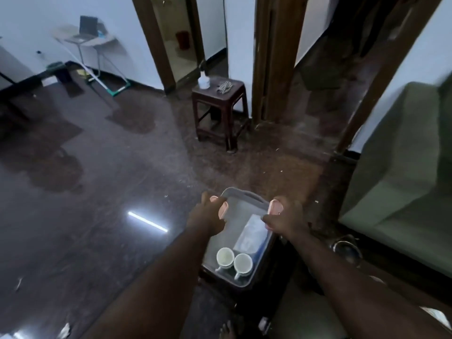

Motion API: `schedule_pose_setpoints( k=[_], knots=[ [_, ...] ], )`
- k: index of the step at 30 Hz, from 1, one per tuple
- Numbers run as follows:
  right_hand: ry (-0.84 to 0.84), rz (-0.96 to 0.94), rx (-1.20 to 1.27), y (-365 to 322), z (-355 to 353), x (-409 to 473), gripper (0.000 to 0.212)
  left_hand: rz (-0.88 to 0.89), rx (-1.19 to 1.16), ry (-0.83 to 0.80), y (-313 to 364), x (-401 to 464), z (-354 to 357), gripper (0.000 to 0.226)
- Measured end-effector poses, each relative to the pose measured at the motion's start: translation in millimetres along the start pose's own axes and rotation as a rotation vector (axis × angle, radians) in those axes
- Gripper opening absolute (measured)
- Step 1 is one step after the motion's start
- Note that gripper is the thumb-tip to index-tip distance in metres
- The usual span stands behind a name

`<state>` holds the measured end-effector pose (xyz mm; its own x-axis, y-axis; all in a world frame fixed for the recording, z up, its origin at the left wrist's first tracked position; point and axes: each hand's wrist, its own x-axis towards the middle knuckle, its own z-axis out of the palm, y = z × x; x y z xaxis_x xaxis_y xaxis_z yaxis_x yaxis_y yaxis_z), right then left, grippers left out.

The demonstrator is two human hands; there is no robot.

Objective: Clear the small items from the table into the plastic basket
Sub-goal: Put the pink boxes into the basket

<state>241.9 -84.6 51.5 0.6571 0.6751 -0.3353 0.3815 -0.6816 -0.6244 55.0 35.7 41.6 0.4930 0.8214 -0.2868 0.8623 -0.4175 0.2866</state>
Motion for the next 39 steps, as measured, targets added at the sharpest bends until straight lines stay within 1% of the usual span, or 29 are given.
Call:
schedule_pose_setpoints(
  k=[2,4,8,10,15,19,23,27,29,32,35,37,38,39],
  knots=[
    [-0.029,0.008,0.022,-6,32,13,0.063,0.002,0.047,-0.054,-23,5,16,0.064],
    [-0.061,0.029,0.022,-8,72,31,0.066,-0.007,0.086,-0.102,-46,13,47,0.063],
    [-0.084,0.063,0.019,3,140,62,0.068,0.016,0.13,-0.12,-78,24,117,0.058],
    [-0.097,0.071,0.05,12,169,78,0.073,0.036,0.125,-0.123,-88,36,143,0.054],
    [-0.123,0.085,0.048,26,220,112,0.072,0.005,0.135,-0.163,-105,66,180,0.044],
    [-0.142,0.133,0.025,23,248,127,0.078,-0.014,0.187,-0.153,-106,70,188,0.039],
    [-0.172,0.153,0.023,14,269,129,0.078,-0.007,0.188,-0.095,-109,58,193,0.034],
    [-0.216,0.106,-0.051,8,278,125,0.069,-0.043,0.207,-0.089,-113,50,194,0.044],
    [-0.265,0.086,-0.086,8,279,122,0.07,-0.043,0.253,-0.108,-113,49,192,0.042],
    [-0.334,0.077,-0.085,10,277,120,0.078,-0.059,0.296,-0.161,-108,51,187,0.036],
    [-0.394,0.071,-0.086,12,269,118,0.094,-0.071,0.319,-0.191,-105,52,185,0.037],
    [-0.402,0.074,-0.07,12,261,115,0.108,-0.072,0.301,-0.182,-107,51,183,0.044],
    [-0.391,0.075,-0.065,12,254,112,0.111,-0.072,0.287,-0.183,-106,49,179,0.05],
    [-0.374,0.067,-0.072,12,246,109,0.109,-0.069,0.27,-0.182,-104,47,173,0.055]
  ],
)
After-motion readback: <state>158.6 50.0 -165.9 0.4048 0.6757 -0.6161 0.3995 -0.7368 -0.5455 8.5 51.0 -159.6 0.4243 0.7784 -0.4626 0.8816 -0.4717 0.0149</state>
